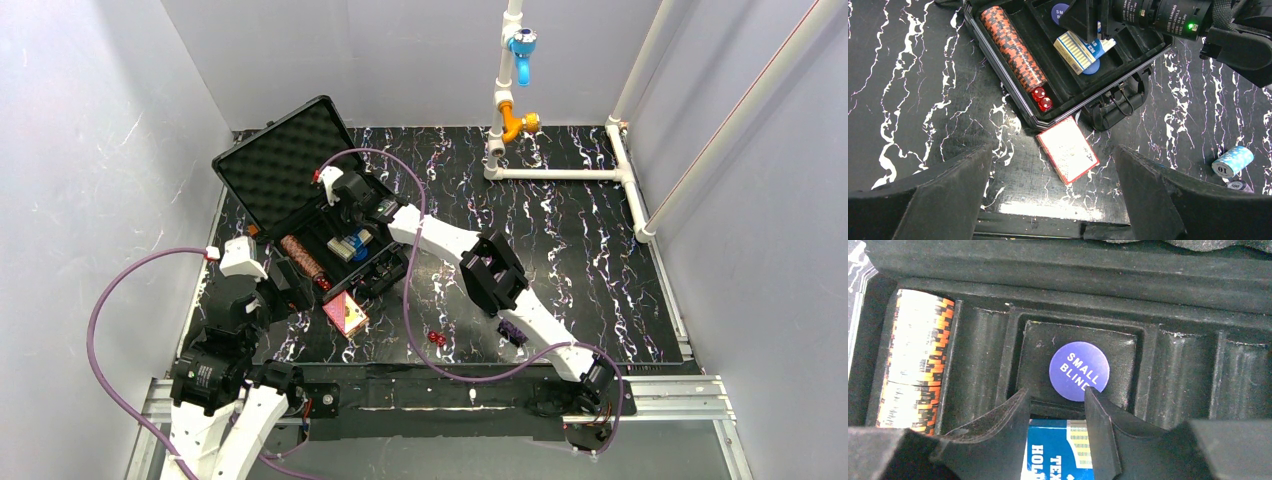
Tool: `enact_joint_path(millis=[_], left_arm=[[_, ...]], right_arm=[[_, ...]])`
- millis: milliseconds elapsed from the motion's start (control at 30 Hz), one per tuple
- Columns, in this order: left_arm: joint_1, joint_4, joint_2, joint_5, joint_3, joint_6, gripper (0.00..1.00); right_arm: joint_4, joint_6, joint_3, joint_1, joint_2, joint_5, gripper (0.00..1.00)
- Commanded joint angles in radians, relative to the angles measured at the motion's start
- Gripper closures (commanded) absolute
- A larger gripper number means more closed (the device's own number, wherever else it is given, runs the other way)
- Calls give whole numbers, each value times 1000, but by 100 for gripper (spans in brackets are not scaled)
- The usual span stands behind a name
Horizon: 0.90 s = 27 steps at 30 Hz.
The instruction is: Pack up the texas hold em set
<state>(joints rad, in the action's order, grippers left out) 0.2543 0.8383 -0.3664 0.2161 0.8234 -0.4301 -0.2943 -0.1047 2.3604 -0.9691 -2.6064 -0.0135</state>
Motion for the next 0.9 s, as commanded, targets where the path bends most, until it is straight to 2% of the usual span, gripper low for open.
enact_joint_path(millis=[0, 400, 867], left_arm=[[-6, -2, 0, -1, -10, 10, 9], [-6, -1, 0, 2, -10, 10, 8], [-6, 0, 0, 4, -12, 8, 9]], right_arm=[[-59, 31, 40, -7, 7, -45, 48], [-74, 58, -63, -10, 80, -27, 51], [-98, 83, -152, -10, 140, -114, 51]])
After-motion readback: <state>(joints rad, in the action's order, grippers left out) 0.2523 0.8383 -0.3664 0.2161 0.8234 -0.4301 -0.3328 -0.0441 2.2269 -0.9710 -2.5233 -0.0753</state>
